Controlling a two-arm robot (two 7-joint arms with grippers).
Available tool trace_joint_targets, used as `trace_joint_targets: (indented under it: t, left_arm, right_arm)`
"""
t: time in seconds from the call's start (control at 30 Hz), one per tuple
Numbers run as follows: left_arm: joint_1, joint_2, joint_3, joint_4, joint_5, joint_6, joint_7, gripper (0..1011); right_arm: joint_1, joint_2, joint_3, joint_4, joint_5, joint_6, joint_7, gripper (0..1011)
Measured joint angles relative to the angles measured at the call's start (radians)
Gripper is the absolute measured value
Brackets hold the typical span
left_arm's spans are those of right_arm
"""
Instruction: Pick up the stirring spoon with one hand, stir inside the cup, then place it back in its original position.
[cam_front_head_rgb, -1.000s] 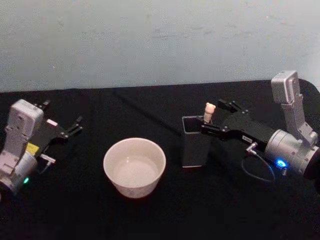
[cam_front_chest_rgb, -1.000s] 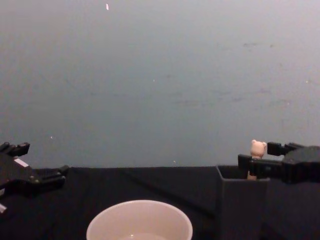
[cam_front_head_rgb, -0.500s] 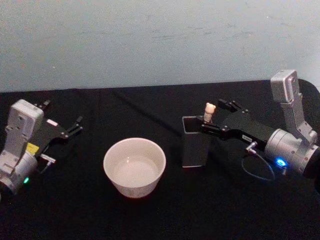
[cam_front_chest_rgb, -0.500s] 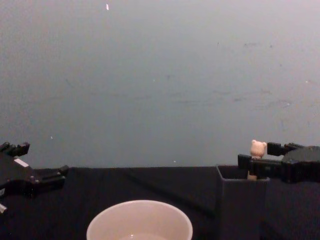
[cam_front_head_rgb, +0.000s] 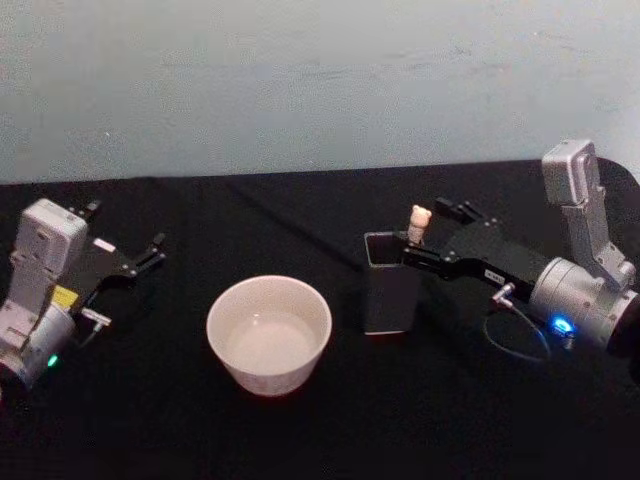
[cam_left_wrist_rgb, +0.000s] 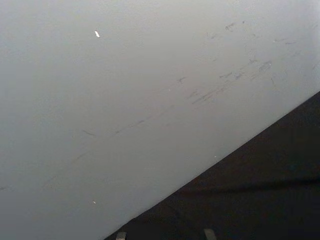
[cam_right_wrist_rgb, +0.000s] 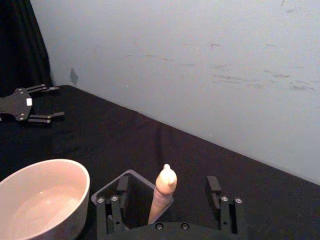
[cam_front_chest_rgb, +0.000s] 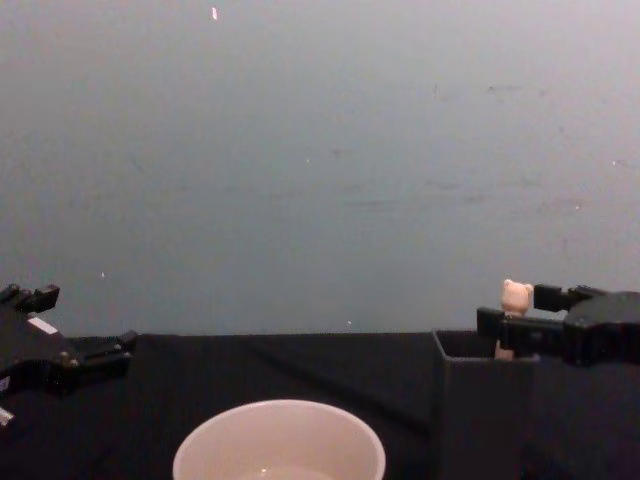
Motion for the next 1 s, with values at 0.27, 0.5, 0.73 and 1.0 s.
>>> trace_joint_targets:
  t: [0.27,0.5,0.73,1.0]
  left_arm:
    - [0.0,0.0,0.0,0.0,0.0,0.0,0.0,1001]
    - [0.0,0.0,0.0,0.0,0.0,0.0,0.0,1001]
    - [0.0,0.0,0.0,0.0,0.0,0.0,0.0,1002]
    - [0.0,0.0,0.0,0.0,0.0,0.0,0.0,1001]
  right_arm:
    - [0.0,0.0,0.0,0.0,0.0,-0.001,0.0,765]
    - [0.0,0.0,0.0,0.0,0.0,-0.001,0.0,572]
    - [0.0,0.0,0.0,0.0,0.0,-0.001,0.0,346]
    - [0.0,0.0,0.0,0.0,0.001,-0.001,0.0,218]
